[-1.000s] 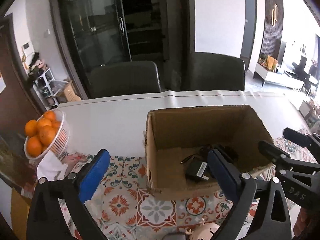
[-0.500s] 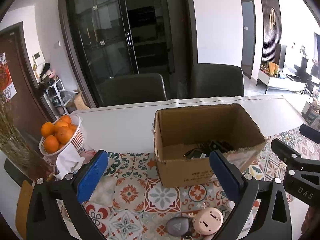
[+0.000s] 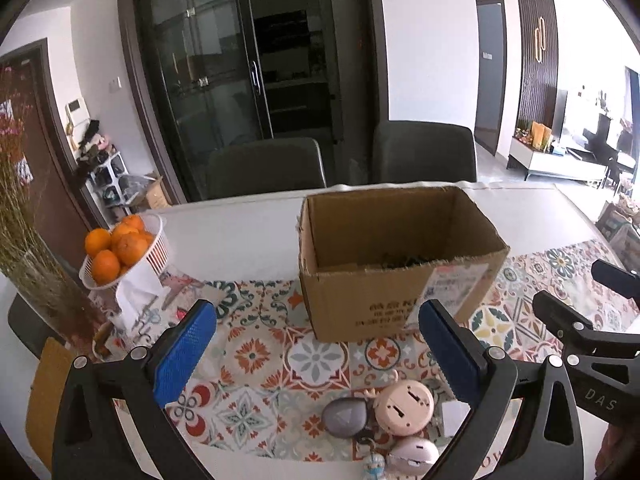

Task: Organize rigid objects
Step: 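Withdraw both tools from the box back toward the remaining items, then grasp the white multi-port charger with the right tool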

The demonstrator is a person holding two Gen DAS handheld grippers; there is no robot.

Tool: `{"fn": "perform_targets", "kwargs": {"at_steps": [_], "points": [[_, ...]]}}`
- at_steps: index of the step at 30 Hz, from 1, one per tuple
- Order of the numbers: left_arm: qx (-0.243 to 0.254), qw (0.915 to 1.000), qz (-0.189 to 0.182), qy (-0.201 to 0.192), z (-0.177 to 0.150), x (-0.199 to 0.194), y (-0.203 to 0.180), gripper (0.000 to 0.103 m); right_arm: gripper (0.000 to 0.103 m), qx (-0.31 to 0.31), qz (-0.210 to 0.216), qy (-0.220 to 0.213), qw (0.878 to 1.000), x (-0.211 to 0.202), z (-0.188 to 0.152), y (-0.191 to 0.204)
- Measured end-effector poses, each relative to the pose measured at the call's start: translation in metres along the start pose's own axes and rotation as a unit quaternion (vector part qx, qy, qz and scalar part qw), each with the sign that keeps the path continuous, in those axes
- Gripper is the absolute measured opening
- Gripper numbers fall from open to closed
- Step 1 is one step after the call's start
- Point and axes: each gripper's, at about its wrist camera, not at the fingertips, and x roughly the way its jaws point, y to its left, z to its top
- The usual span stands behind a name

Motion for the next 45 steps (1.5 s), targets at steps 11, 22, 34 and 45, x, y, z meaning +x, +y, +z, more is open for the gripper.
{"fn": "perform_targets", "kwargs": {"at_steps": [11,22,34,45], "points": [[-0.005,0.9992,-0.002,0.039,-0.035,0.001,-0.002,0.103,0.087,-0.005,0.012,0.035,0.999,0.003,-0.033,0.004],[-0.007,0.9952,-0.012,0.097,-0.069,0.016,-0.004,0.103,0.087,-0.014,0.027,0.088,0.996,0.017,-0.065,0.011],[-0.009,0.9848,-0.008,0.173,-0.110,0.046,-0.004,0.103,0.087,-0.013,0.052,0.167,0.985,0.053,-0.102,0.019],[0.009,0.9789,0.009,0.204,-0.127,0.069,-0.009,0.103,0.087,0.002,0.066,0.232,0.970,0.094,-0.128,0.017]]}}
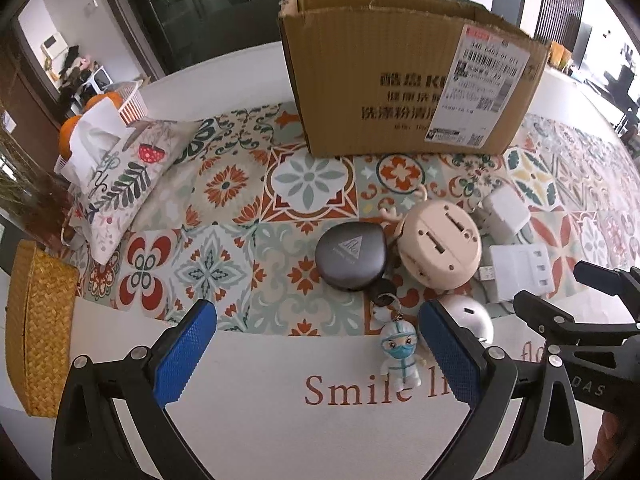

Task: Organize rigid objects
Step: 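Grasp the white multi-port charger with the right tool, then grasp the silver egg-shaped case with left tool while right tool holds the white charger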

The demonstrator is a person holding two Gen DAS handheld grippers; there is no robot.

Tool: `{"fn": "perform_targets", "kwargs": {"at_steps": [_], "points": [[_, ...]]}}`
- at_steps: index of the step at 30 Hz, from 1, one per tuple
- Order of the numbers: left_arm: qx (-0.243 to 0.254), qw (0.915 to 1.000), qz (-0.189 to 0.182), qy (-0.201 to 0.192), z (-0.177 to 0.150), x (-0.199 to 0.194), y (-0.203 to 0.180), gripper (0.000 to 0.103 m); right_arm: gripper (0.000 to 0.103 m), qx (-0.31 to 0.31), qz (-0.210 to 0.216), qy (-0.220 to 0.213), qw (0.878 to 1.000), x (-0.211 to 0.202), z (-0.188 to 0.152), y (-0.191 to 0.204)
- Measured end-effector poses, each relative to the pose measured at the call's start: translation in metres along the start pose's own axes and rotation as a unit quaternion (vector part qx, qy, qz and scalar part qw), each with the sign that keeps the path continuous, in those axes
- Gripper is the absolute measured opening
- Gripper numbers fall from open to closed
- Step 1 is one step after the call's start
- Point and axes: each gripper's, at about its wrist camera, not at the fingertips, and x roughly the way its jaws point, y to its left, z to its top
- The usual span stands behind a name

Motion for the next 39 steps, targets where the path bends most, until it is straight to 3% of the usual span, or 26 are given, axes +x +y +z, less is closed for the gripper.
{"fn": "perform_targets", "kwargs": {"at_steps": [11,27,33,39], "points": [[0.000,0.9998,0.014,0.018,0.002,0.017,0.002,0.102,0.087,0.003,0.008,0.036,0.999,0.037,0.009,0.000],[0.008,0.9998,0.013,0.014,-0.005,0.012,0.002,0.101,0.081,-0.001,-0.017,0.014,1.000,0.044,0.001,0.005],[0.026,0.9995,-0.016,0.001,-0.008,-0.002,-0.006,0.100,0.081,0.005,-0.027,-0.012,1.000,0.016,-0.011,0.001],[0.066,0.9953,-0.071,-0.009,-0.012,-0.016,-0.026,0.097,0.081,0.029,-0.030,-0.014,0.999,-0.011,-0.029,-0.010]]}}
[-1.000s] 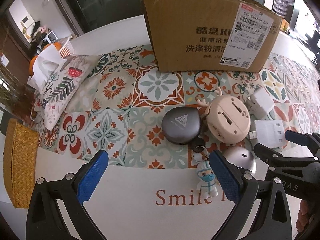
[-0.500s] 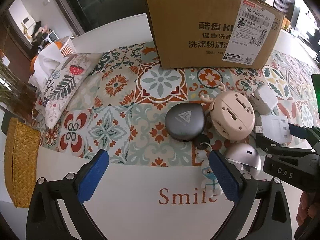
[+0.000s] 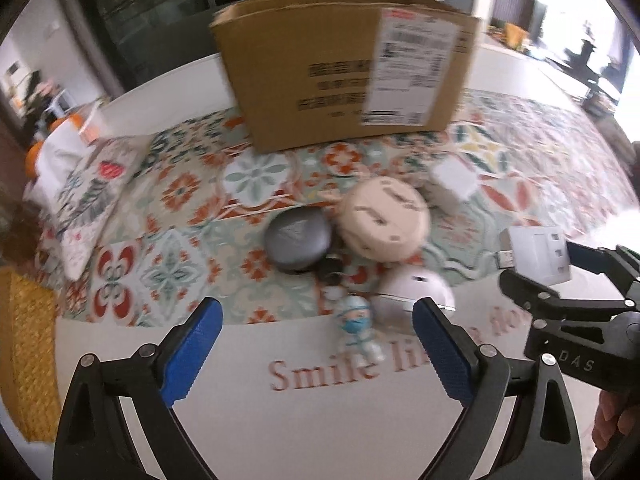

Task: Organize rigid objects
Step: 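Grasp the silver egg-shaped case with left tool while right tool holds the white charger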

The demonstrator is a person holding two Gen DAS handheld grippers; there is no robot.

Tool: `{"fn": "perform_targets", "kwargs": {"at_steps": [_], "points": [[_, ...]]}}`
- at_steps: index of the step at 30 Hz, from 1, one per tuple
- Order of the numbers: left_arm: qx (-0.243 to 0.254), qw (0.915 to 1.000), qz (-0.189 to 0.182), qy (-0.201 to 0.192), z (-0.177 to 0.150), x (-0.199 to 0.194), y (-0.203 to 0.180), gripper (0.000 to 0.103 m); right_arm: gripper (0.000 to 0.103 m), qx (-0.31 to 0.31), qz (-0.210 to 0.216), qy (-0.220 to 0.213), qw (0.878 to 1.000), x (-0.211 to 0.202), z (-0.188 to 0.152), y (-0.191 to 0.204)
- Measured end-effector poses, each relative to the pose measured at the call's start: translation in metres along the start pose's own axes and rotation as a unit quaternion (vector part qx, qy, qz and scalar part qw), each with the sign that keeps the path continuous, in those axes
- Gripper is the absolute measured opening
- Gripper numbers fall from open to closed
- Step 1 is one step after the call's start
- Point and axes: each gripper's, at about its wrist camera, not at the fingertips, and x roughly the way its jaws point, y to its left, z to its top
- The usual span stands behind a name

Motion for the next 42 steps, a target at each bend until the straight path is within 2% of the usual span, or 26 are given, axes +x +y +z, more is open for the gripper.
{"fn": "perform_targets", "kwargs": {"at_steps": [4,5,11,13,14,17,30,39,42], "points": [[0.031,0.9985,-0.045,0.003,0.001,0.002,-0.016,0.096,0.081,0.025,-0.004,0.009,1.000,-0.009,-0.012,-0.011],[0.038,0.9980,-0.051,0.007,0.002,0.006,-0.020,0.093,0.081,0.032,-0.004,0.013,0.999,-0.010,-0.016,-0.014],[0.083,0.9935,-0.070,0.032,0.008,0.024,-0.040,0.080,0.081,0.053,-0.007,0.034,0.998,-0.001,-0.033,-0.026],[0.093,0.9923,-0.076,0.030,0.009,0.030,-0.043,0.080,0.081,0.057,-0.009,0.036,0.998,0.000,-0.036,-0.028],[0.095,0.9922,-0.074,0.032,0.010,0.034,-0.045,0.076,0.081,0.059,-0.010,0.037,0.998,0.001,-0.037,-0.030],[0.100,0.9914,-0.074,0.040,0.011,0.043,-0.049,0.070,0.081,0.062,-0.011,0.039,0.997,0.002,-0.038,-0.031],[0.092,0.9894,-0.086,0.072,0.007,0.076,-0.061,0.065,0.081,0.057,-0.016,0.049,0.997,0.008,-0.039,-0.028],[0.089,0.9904,-0.088,0.059,0.004,0.081,-0.066,0.065,0.081,0.053,-0.019,0.050,0.997,0.009,-0.039,-0.026],[0.084,0.9912,-0.089,0.052,-0.002,0.070,-0.057,0.065,0.081,0.050,-0.019,0.048,0.997,0.008,-0.039,-0.025]]}}
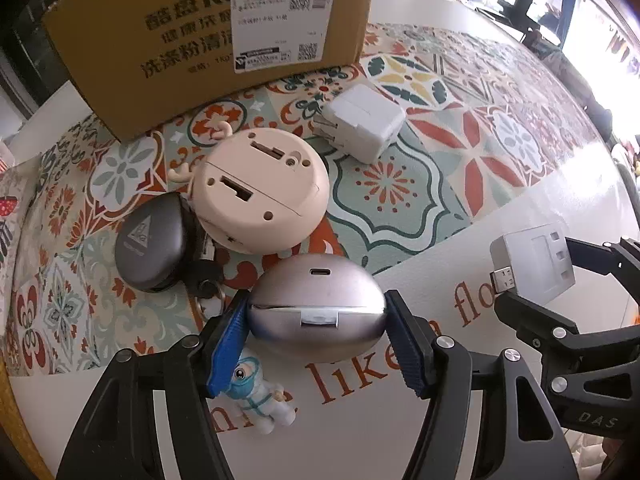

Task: Organize rigid objects
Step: 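Grasp the silver egg-shaped case with left tool while right tool holds the white charger, then carry both held items over the box and release them inside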

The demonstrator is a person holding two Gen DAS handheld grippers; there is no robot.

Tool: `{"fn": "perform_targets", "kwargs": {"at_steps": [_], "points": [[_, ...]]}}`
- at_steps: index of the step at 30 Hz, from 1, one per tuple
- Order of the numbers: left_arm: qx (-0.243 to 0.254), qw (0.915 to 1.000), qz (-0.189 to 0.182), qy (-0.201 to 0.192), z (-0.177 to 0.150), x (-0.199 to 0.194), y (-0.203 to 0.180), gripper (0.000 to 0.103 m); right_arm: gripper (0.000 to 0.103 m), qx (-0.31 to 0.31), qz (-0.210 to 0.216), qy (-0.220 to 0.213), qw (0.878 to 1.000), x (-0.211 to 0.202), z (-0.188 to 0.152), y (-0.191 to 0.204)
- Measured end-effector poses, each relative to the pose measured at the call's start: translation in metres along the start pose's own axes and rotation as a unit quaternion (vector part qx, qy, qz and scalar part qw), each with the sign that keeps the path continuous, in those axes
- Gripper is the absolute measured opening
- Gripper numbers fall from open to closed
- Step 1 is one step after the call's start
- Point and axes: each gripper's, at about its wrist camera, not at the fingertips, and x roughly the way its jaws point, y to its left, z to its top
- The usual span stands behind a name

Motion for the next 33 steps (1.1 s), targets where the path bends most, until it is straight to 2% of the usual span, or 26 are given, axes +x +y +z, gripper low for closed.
{"fn": "perform_targets", "kwargs": {"at_steps": [22,28,33], "points": [[-0.012,0.9990,0.012,-0.041,-0.001,-0.039,0.012,0.065,0.081,-0.008,0.001,-0.021,1.000,-0.010,0.000,0.004],[-0.019,0.9971,0.021,-0.071,0.005,-0.063,0.018,0.065,0.081,-0.014,0.003,-0.042,0.999,-0.026,0.008,0.007],[-0.031,0.9936,0.026,-0.105,0.018,-0.087,0.024,0.065,0.081,-0.021,0.008,-0.078,0.997,-0.048,0.022,0.013]]}}
